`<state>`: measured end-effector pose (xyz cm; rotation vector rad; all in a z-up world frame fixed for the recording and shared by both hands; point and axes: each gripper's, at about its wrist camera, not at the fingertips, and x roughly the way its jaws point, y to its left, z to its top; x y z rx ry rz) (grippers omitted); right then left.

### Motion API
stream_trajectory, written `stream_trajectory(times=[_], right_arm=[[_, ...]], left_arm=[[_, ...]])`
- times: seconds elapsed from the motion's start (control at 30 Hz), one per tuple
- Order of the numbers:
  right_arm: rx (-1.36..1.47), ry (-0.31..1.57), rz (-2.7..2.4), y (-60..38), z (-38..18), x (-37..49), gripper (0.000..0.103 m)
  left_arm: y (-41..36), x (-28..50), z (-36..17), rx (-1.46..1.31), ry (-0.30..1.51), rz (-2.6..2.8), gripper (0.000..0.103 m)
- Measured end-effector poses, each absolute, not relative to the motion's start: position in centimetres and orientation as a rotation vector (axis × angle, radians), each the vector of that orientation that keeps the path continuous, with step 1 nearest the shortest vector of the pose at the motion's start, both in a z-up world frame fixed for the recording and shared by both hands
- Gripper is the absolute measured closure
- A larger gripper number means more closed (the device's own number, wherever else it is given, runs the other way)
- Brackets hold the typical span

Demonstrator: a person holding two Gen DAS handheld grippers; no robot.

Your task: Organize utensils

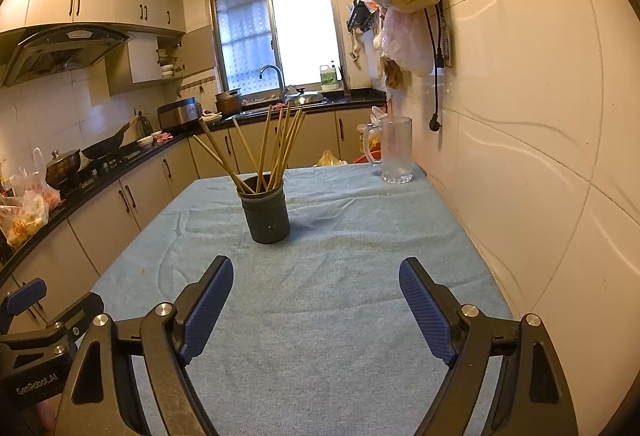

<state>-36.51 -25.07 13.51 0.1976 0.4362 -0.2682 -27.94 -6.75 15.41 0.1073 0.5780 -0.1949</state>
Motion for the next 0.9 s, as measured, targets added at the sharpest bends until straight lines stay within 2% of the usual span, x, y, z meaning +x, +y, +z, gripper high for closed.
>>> stream_trajectory(times=[0.9], right_arm=[[0.207, 0.498, -0.277, -25.3, 12.0, -34.9, 0.014]], left_arm=[[-7.9, -25.6, 12.1, 0.155, 0.755, -0.175, 0.0]])
